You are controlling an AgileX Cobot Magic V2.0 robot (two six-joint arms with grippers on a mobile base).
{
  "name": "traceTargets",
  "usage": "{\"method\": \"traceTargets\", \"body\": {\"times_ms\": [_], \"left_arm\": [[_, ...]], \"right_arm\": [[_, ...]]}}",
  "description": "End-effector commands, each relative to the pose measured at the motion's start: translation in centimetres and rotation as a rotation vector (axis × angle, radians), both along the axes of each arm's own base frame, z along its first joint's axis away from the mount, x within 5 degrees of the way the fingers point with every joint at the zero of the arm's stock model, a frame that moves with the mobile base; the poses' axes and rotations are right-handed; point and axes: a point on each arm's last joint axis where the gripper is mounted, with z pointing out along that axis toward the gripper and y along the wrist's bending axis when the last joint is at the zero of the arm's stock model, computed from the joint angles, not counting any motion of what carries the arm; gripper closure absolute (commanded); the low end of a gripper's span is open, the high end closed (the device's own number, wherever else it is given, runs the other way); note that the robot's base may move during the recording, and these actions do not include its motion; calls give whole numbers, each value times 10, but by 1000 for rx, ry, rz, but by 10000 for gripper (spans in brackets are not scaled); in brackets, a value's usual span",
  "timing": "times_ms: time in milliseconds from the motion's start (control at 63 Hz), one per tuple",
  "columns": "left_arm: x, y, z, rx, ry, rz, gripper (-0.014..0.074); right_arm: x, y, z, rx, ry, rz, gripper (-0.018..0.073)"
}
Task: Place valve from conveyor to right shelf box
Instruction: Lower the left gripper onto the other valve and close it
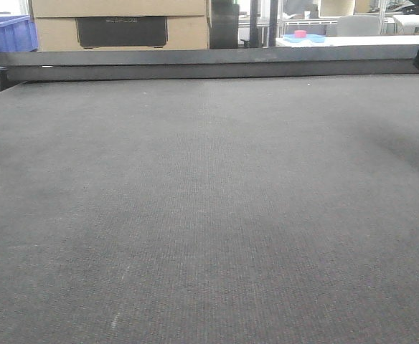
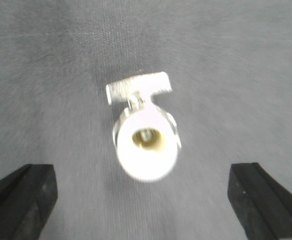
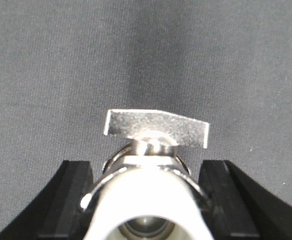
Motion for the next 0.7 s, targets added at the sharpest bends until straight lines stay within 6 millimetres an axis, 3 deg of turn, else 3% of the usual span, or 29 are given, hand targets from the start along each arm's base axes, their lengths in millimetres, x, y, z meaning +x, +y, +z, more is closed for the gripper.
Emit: {"method": "traceTargets", "body": {"times_ms": [0,286,555,682], "left_arm": [[10,1,-7,0,-28,-1,-3],[21,3,-39,-12,42,2,-3],[23,3,-43,-20,45,29,-1],[24,3,-43,-19,35,29,84]], "right_arm": [[-1,-1,11,-4,-65,-3,713],[0,-1,11,-4,-69,-4,713],[0,-1,11,-4,-69,-4,713],[0,-1,11,-4,-69,-4,713]]}}
